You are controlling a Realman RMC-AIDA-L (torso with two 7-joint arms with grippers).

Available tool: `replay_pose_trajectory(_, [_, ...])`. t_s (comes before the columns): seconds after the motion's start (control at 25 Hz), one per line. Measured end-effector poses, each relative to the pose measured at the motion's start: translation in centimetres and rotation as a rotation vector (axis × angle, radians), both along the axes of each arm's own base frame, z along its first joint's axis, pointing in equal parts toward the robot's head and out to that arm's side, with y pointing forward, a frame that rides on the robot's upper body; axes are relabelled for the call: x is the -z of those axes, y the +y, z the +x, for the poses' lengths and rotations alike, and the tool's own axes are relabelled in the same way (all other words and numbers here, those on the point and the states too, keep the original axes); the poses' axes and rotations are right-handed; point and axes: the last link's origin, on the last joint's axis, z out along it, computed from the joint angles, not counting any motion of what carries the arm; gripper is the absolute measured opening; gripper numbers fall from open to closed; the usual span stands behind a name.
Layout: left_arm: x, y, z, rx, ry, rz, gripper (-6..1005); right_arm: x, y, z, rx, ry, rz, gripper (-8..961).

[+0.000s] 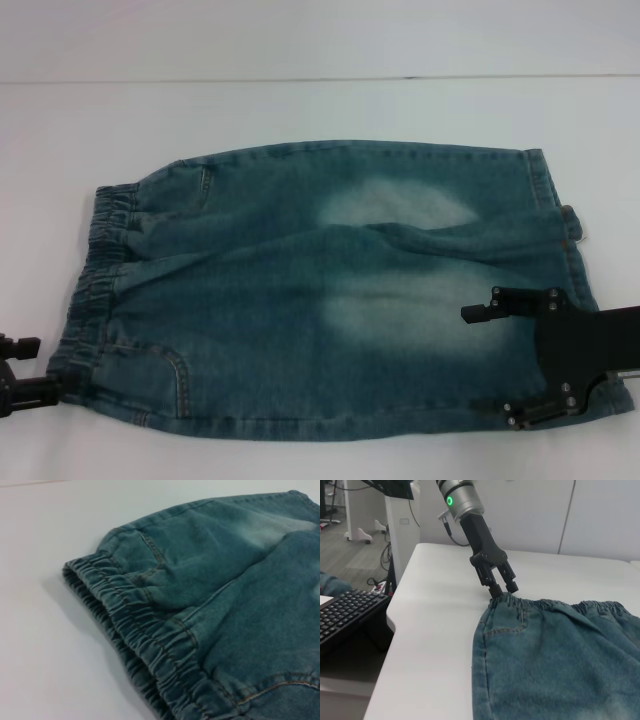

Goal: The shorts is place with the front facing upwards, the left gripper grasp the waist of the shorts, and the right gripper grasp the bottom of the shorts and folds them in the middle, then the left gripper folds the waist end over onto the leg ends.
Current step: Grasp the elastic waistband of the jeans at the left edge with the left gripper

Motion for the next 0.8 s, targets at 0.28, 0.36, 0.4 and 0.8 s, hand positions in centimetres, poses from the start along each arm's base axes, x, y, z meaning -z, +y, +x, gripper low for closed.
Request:
replay_pose_trajectory(0.28, [0.6,0.1,0.5,0.02,-0.003,-0.039,670,0.0,0.2,0.1,0.006,-0.008,0.011,938])
replay_pose_trajectory(0.36, [0.8,0.2,0.6,0.025,-0.003,-0.049,660,0.0,0.2,0.2,0.01,-0.01,0.014,937])
replay_pose_trajectory(0.4, [1.0,0.3,0.7,0.028,-0.001,-0.061,654,0.0,0.2,0.2,0.011,-0.01,0.015,937])
replay_pose_trajectory(0.8, [1.6,1.1,1.5,0.011,-0.004,-0.099,373,0.1,0.1,0.4,0.021,-0.001,0.019,935])
